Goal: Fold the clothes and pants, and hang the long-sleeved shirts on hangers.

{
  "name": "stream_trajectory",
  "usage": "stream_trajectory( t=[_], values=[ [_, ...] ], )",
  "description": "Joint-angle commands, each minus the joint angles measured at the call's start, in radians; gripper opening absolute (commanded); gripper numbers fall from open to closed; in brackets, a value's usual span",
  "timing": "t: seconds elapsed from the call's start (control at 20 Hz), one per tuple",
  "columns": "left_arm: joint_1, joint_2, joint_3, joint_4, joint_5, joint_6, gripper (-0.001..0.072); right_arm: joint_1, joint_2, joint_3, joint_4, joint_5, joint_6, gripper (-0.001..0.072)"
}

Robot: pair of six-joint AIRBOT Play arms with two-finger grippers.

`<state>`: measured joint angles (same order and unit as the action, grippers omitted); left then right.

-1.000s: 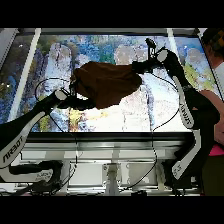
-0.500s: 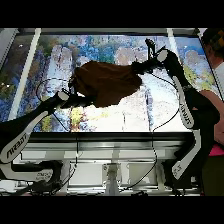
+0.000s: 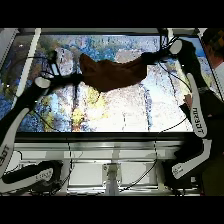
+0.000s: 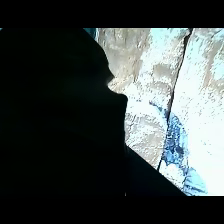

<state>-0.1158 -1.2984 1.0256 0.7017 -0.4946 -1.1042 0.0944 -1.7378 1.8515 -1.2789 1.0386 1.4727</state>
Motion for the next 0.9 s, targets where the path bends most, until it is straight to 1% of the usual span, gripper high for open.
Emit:
stream_trajectory(
  t=[0.0,0.1,0.25,0.6,0.75,0.85],
  values=[
    [0.109,0.167,0.02,0.048,0.002,0.02,0.0018,-0.035,0.099,0.001,-0.039,0.033,0.0,0.0016],
    [0.151,0.255,0.02,0.05,0.009,0.02,0.0019,-0.03,0.144,0.001,-0.037,0.094,-0.003,0.0016],
    [0.167,0.357,0.02,0.058,0.048,0.021,0.0019,-0.003,0.196,0.001,-0.035,0.167,-0.051,0.0016],
    [0.167,0.486,0.021,0.061,0.18,0.021,0.0018,0.04,0.329,0.001,-0.027,0.184,-0.053,0.0016],
    [0.167,0.515,0.023,0.062,0.176,0.021,0.0018,0.05,0.404,0.001,-0.033,0.211,-0.053,0.0016],
    [0.167,0.517,0.023,0.084,0.131,0.02,0.0018,0.05,0.445,0.001,-0.034,0.247,-0.053,0.0016]
  ],
)
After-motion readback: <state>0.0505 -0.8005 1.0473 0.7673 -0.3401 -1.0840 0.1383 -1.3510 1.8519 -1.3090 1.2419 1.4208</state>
